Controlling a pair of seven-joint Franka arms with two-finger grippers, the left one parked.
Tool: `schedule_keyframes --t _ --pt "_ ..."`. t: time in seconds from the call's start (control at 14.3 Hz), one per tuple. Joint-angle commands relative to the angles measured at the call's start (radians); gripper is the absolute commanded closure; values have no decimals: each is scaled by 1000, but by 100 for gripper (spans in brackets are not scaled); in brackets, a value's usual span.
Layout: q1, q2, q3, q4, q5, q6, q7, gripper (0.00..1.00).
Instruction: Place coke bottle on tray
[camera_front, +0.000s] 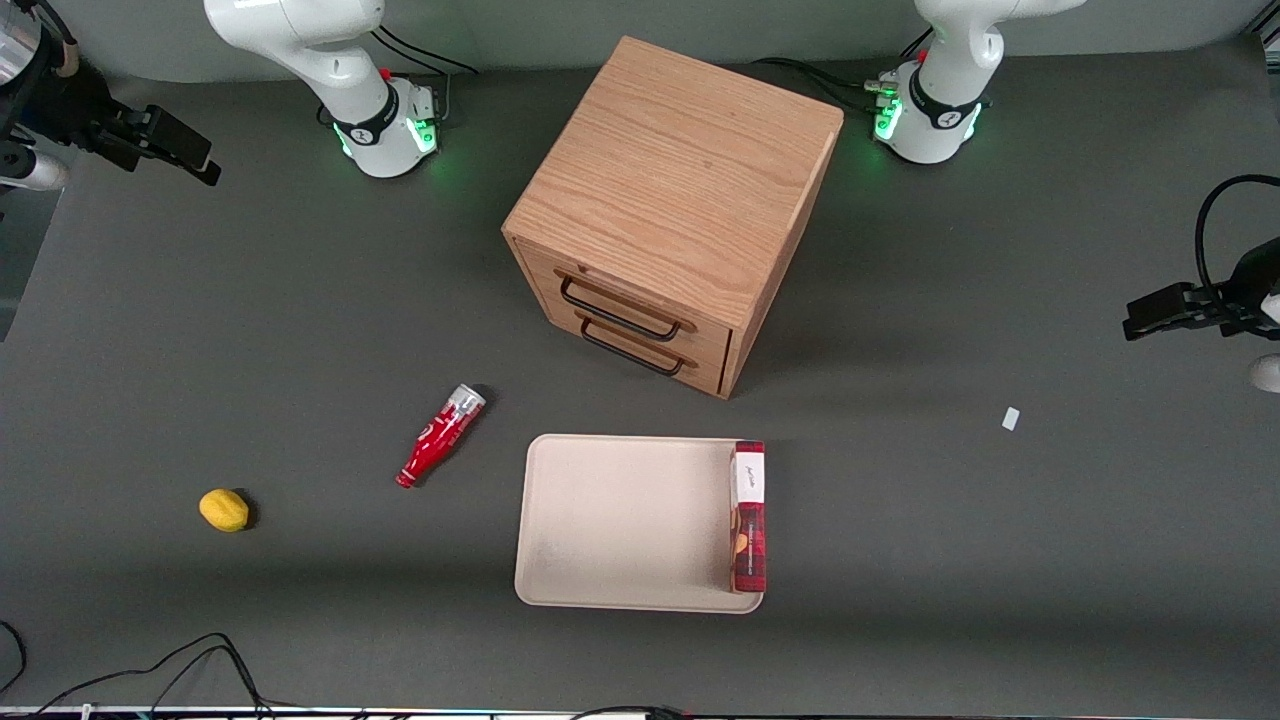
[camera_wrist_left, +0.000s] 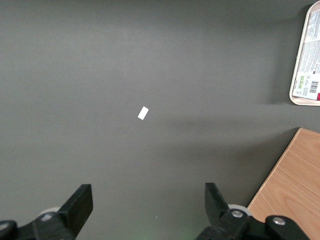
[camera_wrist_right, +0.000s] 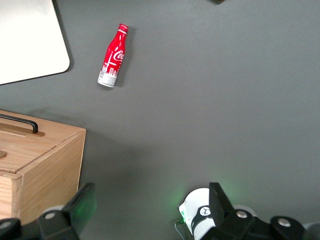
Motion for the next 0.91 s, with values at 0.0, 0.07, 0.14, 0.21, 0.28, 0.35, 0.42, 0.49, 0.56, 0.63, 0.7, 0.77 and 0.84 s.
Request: schedule_keyframes --t 0.0,0.07,0.14,0.21,0.28,0.35,0.42,0.49,0.56,0.63,0.7,0.77,0.84 --pt "2 11 -5 13 21 -16 -12 0" --pt "2 17 -5 24 20 -21 -15 0" --pt "2 23 -5 32 20 -26 -28 0" --pt "1 23 -6 30 20 -33 -28 0" --pt "4 29 -9 30 17 -35 -30 0" --pt "4 34 -8 27 17 -36 -31 0" --pt "4 40 -9 26 17 -35 -31 0" --pt "4 47 -9 30 18 -35 -30 0" --pt "5 57 -8 38 20 -35 -21 0" --pt "10 64 -3 46 21 -30 -15 0" --pt "14 87 4 62 23 -24 -12 0" --pt "16 122 17 100 24 -23 -4 0" --pt "15 173 41 145 23 -23 25 0"
